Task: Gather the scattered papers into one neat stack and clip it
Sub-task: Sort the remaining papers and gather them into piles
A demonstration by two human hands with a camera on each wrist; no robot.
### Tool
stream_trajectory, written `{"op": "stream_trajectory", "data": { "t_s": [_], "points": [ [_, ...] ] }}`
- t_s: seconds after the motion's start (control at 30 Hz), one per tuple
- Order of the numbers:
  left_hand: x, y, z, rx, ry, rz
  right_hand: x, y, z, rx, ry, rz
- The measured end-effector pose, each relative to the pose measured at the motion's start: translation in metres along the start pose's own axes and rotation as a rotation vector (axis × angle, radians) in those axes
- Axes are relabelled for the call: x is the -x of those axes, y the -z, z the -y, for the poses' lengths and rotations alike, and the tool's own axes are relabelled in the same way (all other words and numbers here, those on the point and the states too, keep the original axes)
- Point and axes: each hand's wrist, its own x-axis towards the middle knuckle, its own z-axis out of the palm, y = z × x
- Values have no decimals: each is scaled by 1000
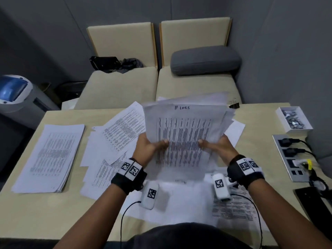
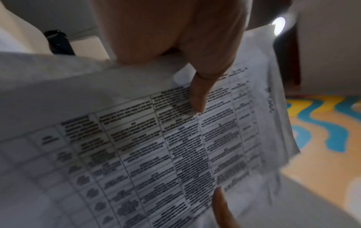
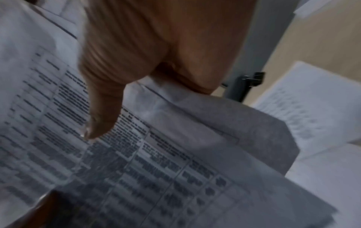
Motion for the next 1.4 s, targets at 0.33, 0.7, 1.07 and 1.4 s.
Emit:
{"op": "stream_trajectory", "data": {
  "t_s": [0.33, 0.7, 1.07, 1.4],
  "points": [
    [5, 18, -22, 59, -108, -7, 26, -27, 29, -162, 234, -25],
    [1, 31, -18, 118, -74, -85, 8, -54, 18, -223, 253, -20],
    [-12, 27, -2, -28, -2, -215, 7, -77, 14, -149, 12, -106],
    [29, 61, 65, -380, 161, -204, 14, -121, -68, 238, -191, 217]
  ]
}}
